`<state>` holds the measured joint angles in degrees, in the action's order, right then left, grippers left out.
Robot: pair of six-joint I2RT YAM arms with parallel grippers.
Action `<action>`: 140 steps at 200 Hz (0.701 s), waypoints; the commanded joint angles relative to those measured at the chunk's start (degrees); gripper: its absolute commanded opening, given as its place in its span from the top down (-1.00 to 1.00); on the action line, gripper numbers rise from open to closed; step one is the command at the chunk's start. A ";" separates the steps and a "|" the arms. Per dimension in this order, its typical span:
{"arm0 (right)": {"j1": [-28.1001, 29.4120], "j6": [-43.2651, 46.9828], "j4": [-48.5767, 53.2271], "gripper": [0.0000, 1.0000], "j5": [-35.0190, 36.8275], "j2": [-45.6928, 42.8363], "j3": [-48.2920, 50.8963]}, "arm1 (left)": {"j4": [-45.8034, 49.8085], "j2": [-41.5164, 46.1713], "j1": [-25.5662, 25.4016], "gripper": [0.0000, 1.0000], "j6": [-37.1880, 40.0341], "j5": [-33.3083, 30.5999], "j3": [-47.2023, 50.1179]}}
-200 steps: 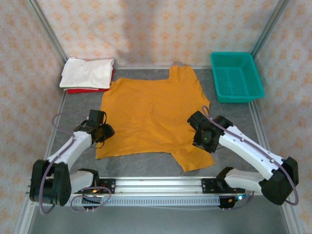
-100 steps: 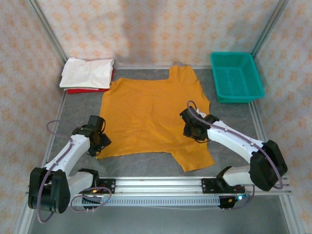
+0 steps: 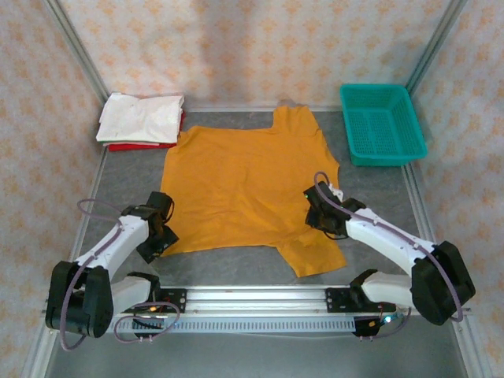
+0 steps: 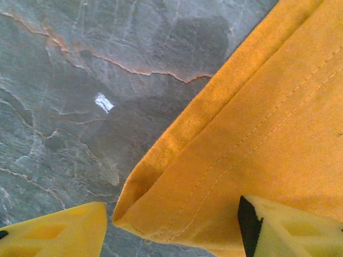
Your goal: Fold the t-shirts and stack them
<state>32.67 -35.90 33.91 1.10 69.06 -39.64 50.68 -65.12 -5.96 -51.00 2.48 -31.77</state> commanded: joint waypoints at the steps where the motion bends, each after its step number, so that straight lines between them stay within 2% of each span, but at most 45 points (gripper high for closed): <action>1: -0.39 0.59 -1.24 0.15 0.92 1.08 0.91 | 1.91 -0.33 -0.28 -0.29 -2.05 -3.10 0.80; 19: -0.69 -0.23 -2.59 0.16 -0.37 0.43 2.29 | -0.27 -2.33 -0.28 -0.21 -1.59 -2.57 1.69; 47: -1.11 -1.42 -1.93 0.14 -3.02 -0.85 3.96 | -2.13 -1.88 -0.26 0.25 0.88 -4.25 0.80; 50: -1.11 -1.59 -1.56 0.14 -3.04 -0.86 4.16 | -2.22 -1.73 -0.27 0.36 1.10 -4.62 0.61; 63: -1.07 -2.25 -0.11 0.14 -3.11 -0.94 5.18 | -2.65 -1.28 -0.28 0.61 2.04 -5.69 0.07; 78: -1.11 -4.03 1.30 0.15 -4.13 -1.73 6.50 | -3.50 -1.05 -0.27 0.80 3.23 -5.98 -0.47; 107: -1.11 -8.52 5.73 0.16 -6.49 -4.86 7.96 | -5.10 -1.31 -0.24 0.86 5.39 -5.75 -1.44; 118: -1.11 -9.47 9.61 0.17 -6.57 -5.37 6.93 | -5.47 -1.70 -0.27 1.00 5.99 -5.17 -1.79; 140: -0.96 -11.24 19.11 0.16 -6.34 -6.85 3.72 | -5.75 -1.06 -0.28 1.00 6.44 -3.91 -2.00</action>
<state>31.81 -43.20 40.73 -5.32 64.10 -32.73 46.28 -67.11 -6.02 -46.15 -0.51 -32.23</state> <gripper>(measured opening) 0.417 0.045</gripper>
